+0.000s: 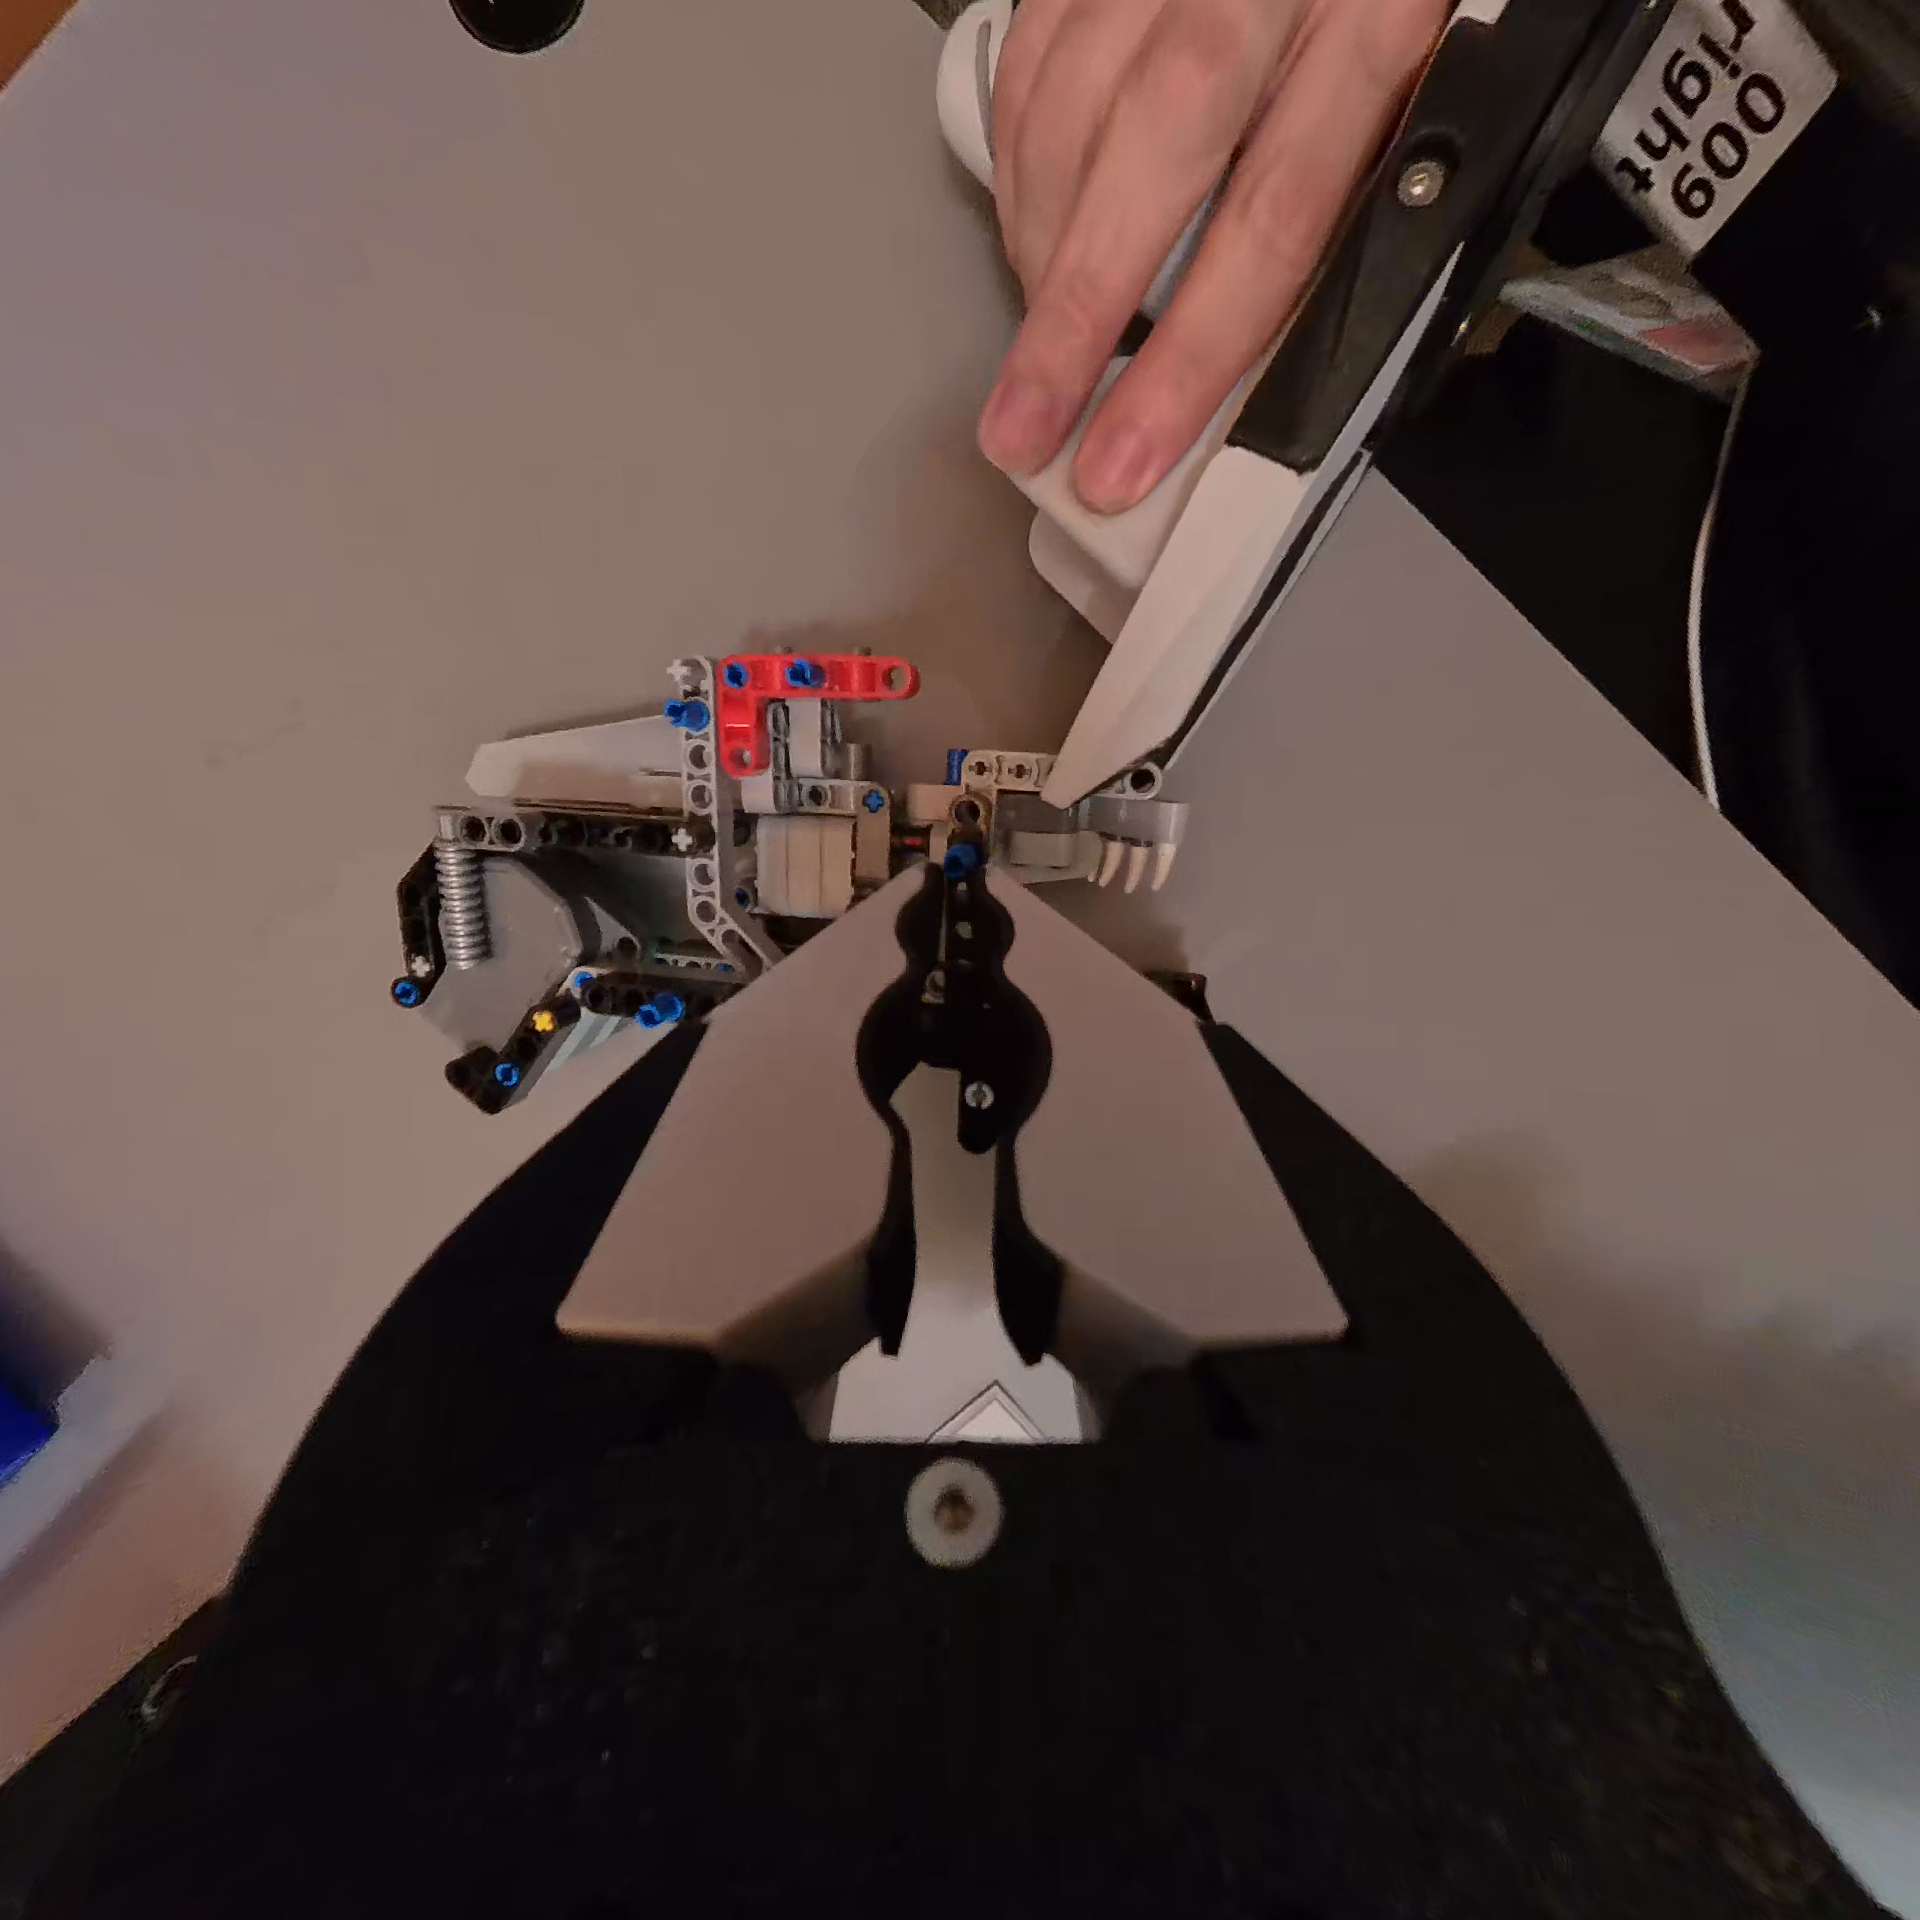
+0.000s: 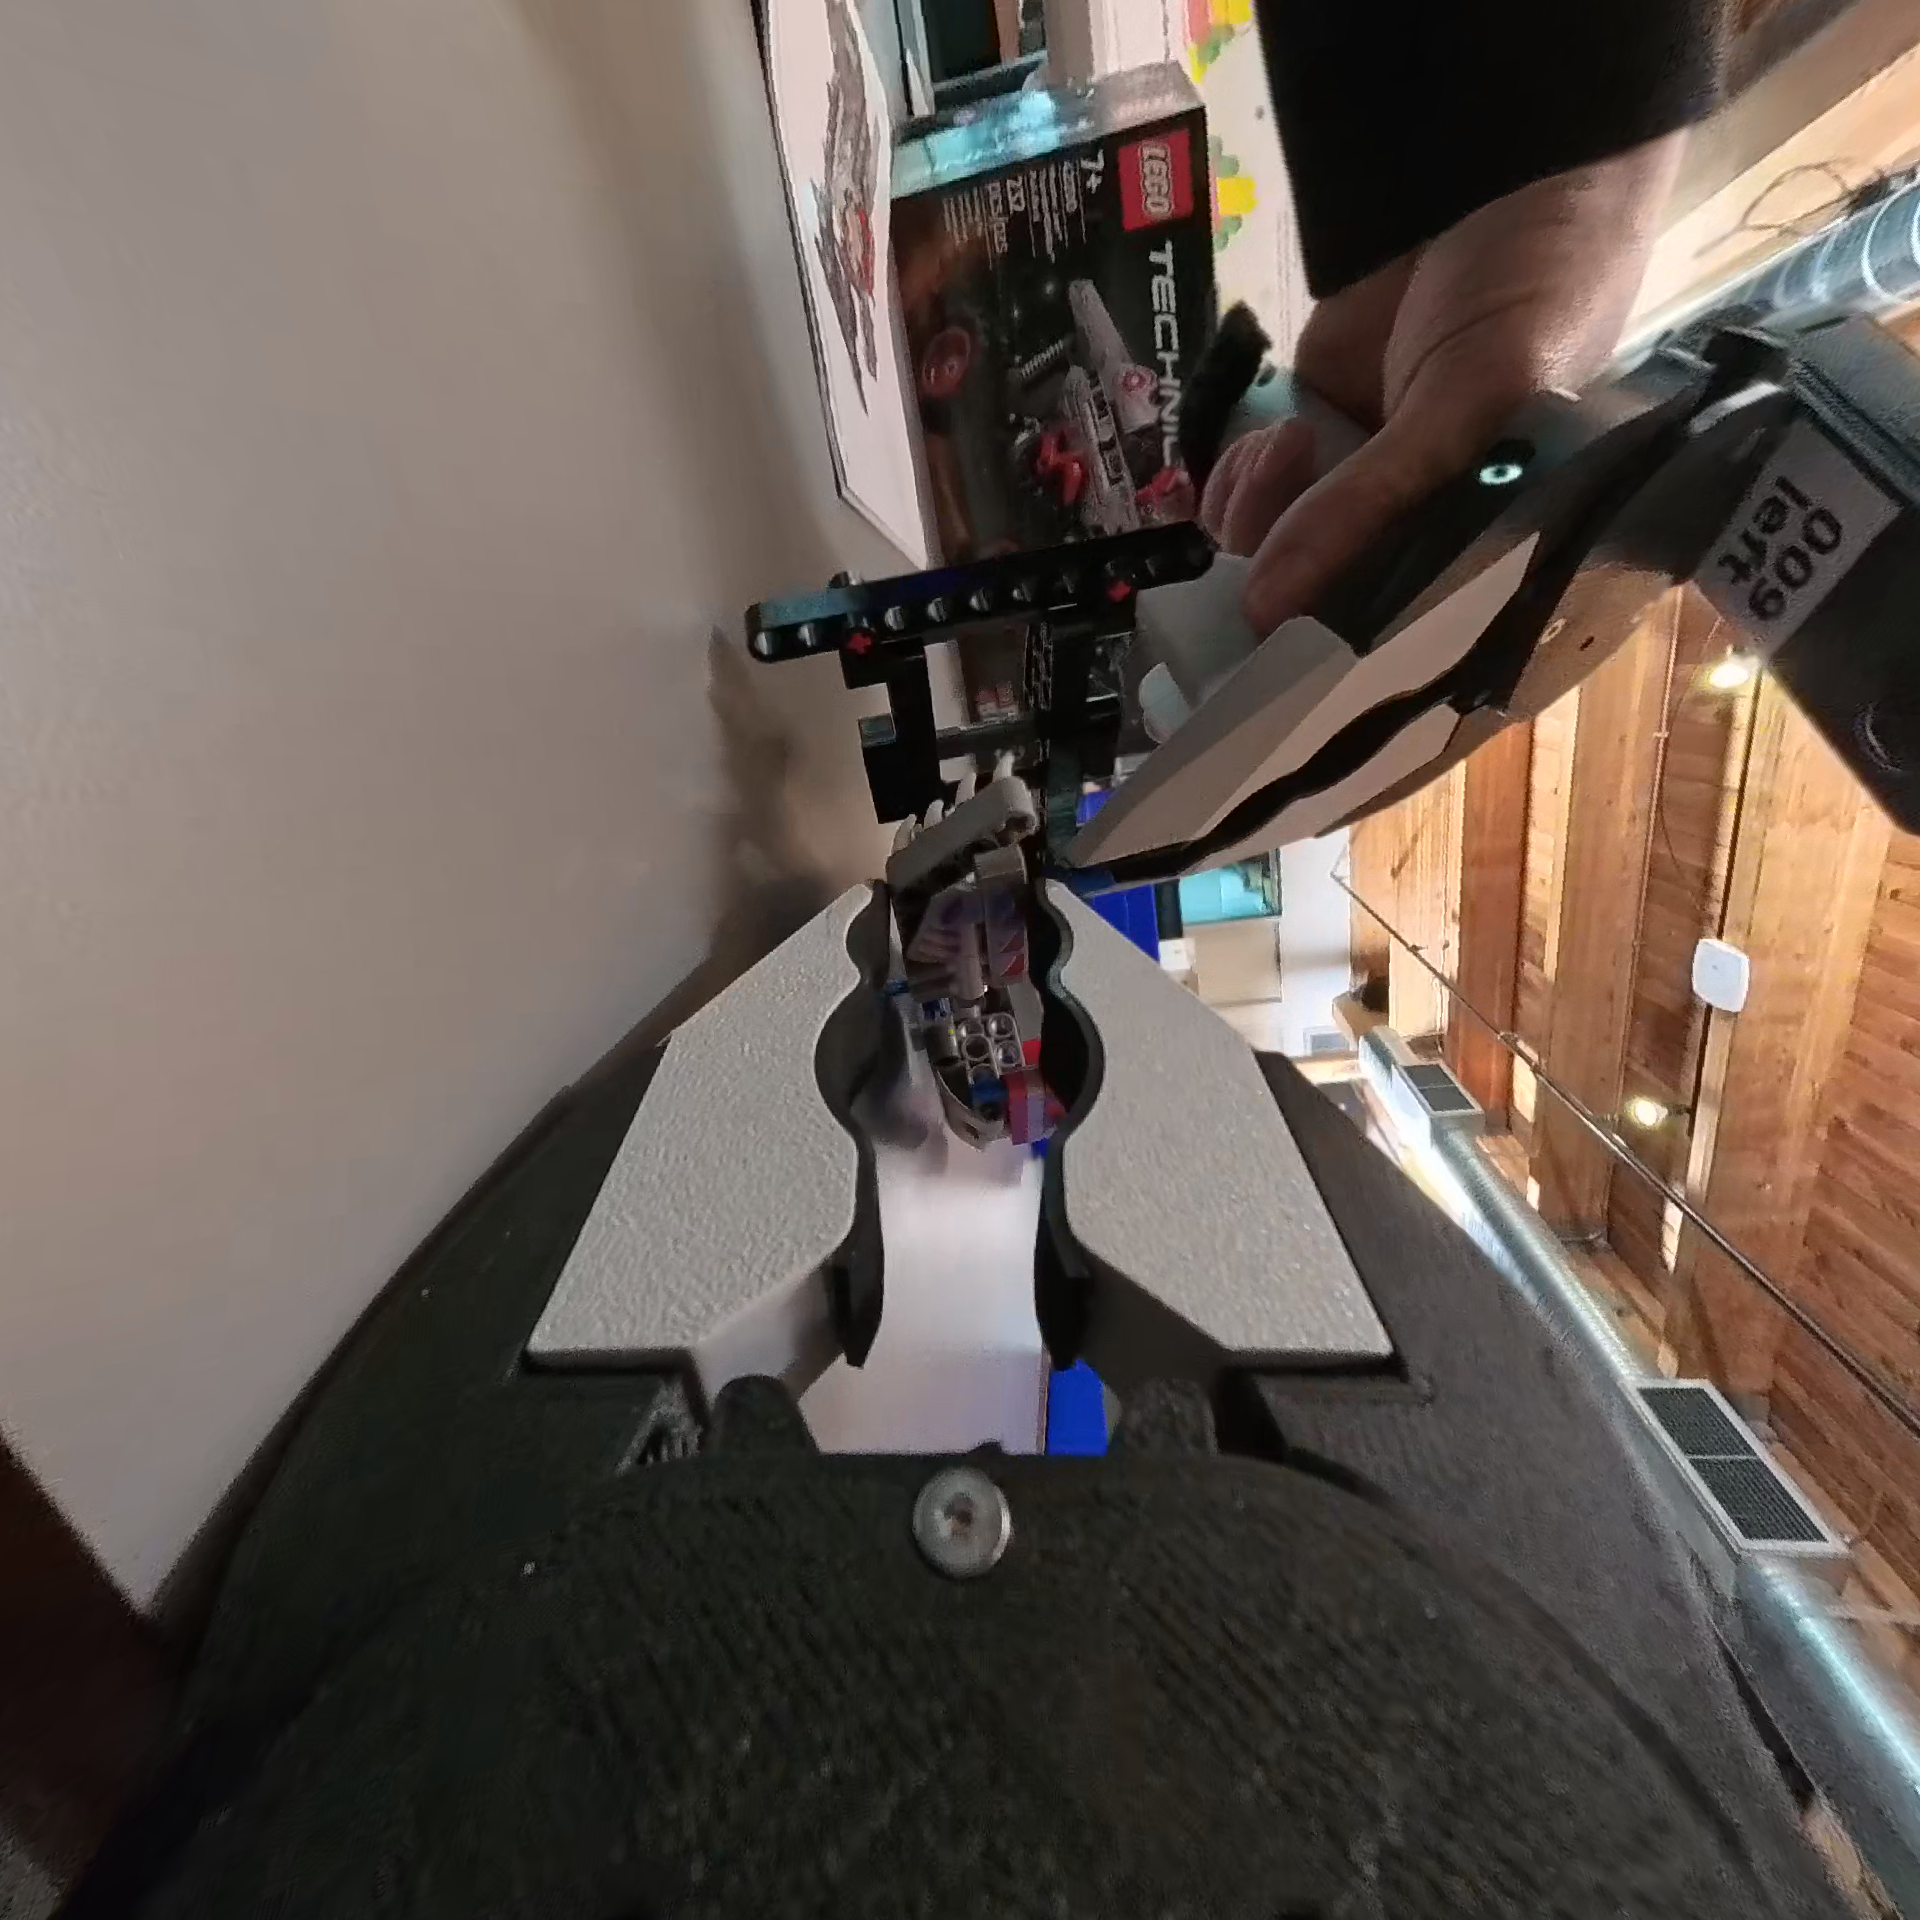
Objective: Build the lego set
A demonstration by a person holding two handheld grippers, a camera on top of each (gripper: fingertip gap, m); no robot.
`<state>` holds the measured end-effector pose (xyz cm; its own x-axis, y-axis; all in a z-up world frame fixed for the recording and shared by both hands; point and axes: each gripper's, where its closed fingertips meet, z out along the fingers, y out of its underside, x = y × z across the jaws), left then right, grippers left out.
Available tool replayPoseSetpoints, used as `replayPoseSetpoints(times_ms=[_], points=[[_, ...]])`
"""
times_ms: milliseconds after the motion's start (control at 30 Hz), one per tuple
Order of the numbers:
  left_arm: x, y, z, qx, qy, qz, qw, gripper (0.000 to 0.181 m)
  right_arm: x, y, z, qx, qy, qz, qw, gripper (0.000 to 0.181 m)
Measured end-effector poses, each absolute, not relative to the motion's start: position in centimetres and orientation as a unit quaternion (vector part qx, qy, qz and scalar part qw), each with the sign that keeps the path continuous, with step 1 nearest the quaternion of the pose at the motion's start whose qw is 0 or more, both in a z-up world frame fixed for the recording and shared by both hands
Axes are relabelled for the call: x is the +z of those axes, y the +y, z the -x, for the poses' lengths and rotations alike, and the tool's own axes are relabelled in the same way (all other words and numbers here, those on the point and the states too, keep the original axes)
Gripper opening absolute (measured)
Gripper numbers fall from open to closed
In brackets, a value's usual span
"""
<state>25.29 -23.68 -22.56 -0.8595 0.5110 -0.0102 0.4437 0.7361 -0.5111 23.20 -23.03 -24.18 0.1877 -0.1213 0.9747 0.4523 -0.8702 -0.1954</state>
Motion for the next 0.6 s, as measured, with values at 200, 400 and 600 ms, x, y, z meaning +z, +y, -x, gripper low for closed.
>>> replayPoseSetpoints(times_ms=[200, 400, 600], points=[[-22.64, -23.74, -25.38, 0.236, -0.931, 0.271, 0.072, 0.005, -24.27, -23.18, -23.58, -0.627, -0.097, 0.741, 0.219, 0.025], [-22.94, -24.09, -25.25, 0.217, -0.932, 0.282, 0.07, 0.003, -24.19, -23.1, -23.6, -0.627, -0.097, 0.738, 0.232, 0.024], [-22.91, -24.42, -25.47, 0.2, -0.937, 0.28, 0.062, 0.015, -24.14, -23.08, -23.58, -0.621, -0.091, 0.736, 0.256, 0.024]])
